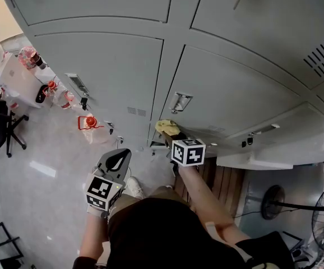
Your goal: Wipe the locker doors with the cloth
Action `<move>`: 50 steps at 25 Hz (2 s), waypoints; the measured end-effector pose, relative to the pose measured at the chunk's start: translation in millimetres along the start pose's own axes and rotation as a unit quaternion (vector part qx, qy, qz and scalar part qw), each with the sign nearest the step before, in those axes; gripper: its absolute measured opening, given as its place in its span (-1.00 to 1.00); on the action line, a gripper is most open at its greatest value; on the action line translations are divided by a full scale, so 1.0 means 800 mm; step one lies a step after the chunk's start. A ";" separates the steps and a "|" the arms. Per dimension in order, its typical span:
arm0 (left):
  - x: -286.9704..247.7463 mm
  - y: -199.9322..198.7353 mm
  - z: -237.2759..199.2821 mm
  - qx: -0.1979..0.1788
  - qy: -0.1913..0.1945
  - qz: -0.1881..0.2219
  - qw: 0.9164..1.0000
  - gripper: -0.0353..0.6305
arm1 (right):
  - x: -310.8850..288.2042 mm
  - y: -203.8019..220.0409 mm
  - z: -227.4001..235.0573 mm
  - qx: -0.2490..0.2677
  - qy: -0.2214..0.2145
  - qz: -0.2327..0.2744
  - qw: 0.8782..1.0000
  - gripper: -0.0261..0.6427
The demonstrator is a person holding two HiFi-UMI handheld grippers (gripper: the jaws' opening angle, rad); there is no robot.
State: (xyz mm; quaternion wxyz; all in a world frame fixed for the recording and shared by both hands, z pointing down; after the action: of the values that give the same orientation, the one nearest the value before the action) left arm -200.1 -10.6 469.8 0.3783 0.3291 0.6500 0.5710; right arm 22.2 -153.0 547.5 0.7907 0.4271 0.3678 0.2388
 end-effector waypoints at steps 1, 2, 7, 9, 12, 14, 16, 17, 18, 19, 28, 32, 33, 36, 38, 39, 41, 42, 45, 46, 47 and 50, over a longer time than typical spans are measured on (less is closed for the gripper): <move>0.001 0.000 -0.001 0.001 -0.002 0.000 1.000 -0.87 | -0.002 0.000 -0.002 0.000 -0.002 0.000 1.000 -0.53; 0.002 0.000 -0.002 0.001 -0.003 0.000 1.000 -0.87 | -0.003 0.000 -0.004 0.000 -0.004 -0.001 1.000 -0.53; 0.005 0.002 -0.002 0.003 -0.006 0.000 1.000 -0.87 | -0.004 -0.001 -0.009 0.002 -0.011 0.000 1.000 -0.53; 0.004 0.003 -0.001 0.004 -0.004 0.000 1.000 -0.87 | -0.001 -0.001 -0.010 0.002 -0.015 0.001 1.000 -0.53; 0.001 0.003 0.002 0.005 0.001 0.001 1.000 -0.87 | 0.009 -0.002 -0.011 -0.003 -0.023 0.002 1.000 -0.53; -0.002 0.003 0.006 0.005 0.006 0.001 1.000 -0.87 | 0.017 -0.003 -0.012 -0.005 -0.027 0.004 1.000 -0.53; -0.005 0.003 0.009 0.005 0.013 0.002 1.000 -0.87 | 0.026 -0.005 -0.013 -0.008 -0.029 0.009 1.000 -0.53; -0.007 0.003 0.011 0.005 0.016 0.002 1.000 -0.87 | 0.032 -0.007 -0.013 -0.009 -0.029 0.012 0.999 -0.53; -0.009 0.003 0.012 0.004 0.020 0.002 1.000 -0.87 | 0.037 -0.009 -0.013 -0.009 -0.030 0.016 0.999 -0.53; -0.011 0.003 0.014 0.004 0.024 0.003 1.000 -0.87 | 0.043 -0.010 -0.013 -0.009 -0.030 0.020 0.999 -0.53; -0.040 -0.001 0.034 0.001 0.069 0.011 0.998 -0.87 | 0.106 -0.022 -0.007 -0.013 -0.029 0.066 0.997 -0.53; -0.056 -0.004 0.042 0.000 0.092 0.016 0.996 -0.87 | 0.135 -0.027 -0.004 -0.020 -0.022 0.083 0.996 -0.53; -0.060 -0.005 0.044 0.001 0.098 0.017 0.995 -0.87 | 0.143 -0.028 -0.004 -0.020 -0.019 0.087 0.996 -0.53; -0.074 -0.006 0.051 0.002 0.117 0.021 0.993 -0.87 | 0.165 -0.032 -0.001 -0.018 -0.010 0.102 0.995 -0.53; -0.083 -0.008 0.055 0.002 0.131 0.023 0.991 -0.87 | 0.179 -0.033 0.002 -0.017 -0.003 0.110 0.994 -0.53; -0.087 -0.008 0.057 0.004 0.137 0.025 0.990 -0.87 | 0.185 -0.034 0.003 -0.015 0.000 0.113 0.993 -0.53; -0.095 -0.010 0.061 0.011 0.149 0.030 0.988 -0.87 | 0.198 -0.035 0.006 -0.010 0.008 0.121 0.993 -0.53; -0.099 -0.011 0.062 0.013 0.155 0.034 0.987 -0.87 | 0.204 -0.034 0.008 -0.008 0.012 0.125 0.992 -0.53; -0.109 -0.015 0.068 0.011 0.173 0.039 0.984 -0.87 | 0.223 -0.032 0.011 -0.009 0.024 0.137 0.990 -0.53; -0.112 -0.015 0.070 0.010 0.178 0.037 0.983 -0.87 | 0.229 -0.031 0.012 -0.010 0.029 0.141 0.990 -0.53; -0.115 -0.015 0.072 0.010 0.182 0.035 0.983 -0.87 | 0.234 -0.030 0.014 -0.010 0.033 0.144 0.989 -0.53; -0.121 -0.014 0.077 0.006 0.193 0.029 0.981 -0.87 | 0.251 -0.025 0.016 -0.011 0.048 0.152 0.987 -0.53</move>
State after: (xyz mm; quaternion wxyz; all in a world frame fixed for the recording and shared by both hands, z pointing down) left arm -98.7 -65.1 465.9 0.2274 0.2340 0.7045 0.6302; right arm 156.9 -31.2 459.1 0.7311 0.4577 0.3334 0.3806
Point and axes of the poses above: the fingertips, and each gripper's own axes: x backward along the fingers, z to its right, y out of its underside, the point moved 10 cm from there along x, backward along the fingers, and after that the axes turned 14 degrees about z, right-handed, at the moved point
